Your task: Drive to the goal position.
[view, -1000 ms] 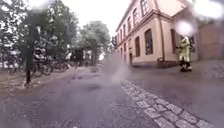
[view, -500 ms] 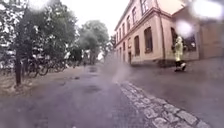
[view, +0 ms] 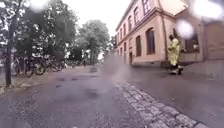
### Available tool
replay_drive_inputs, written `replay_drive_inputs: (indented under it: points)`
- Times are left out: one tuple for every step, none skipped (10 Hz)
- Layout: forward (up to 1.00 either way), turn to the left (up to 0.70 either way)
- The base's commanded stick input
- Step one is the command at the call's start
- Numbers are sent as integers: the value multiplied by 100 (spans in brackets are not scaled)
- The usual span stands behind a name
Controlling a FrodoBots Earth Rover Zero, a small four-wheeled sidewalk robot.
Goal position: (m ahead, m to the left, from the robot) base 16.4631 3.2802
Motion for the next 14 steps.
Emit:
replay_drive_inputs:
  points:
    - [70, 0]
    - [70, 14]
    - [70, 14]
    - [70, 14]
    - [70, 14]
    - [70, 14]
    - [70, 12]
    - [70, 5]
    - [70, 1]
    - [70, 1]
    - [70, 0]
    - [70, 0]
    - [70, 0]
    - [70, 0]
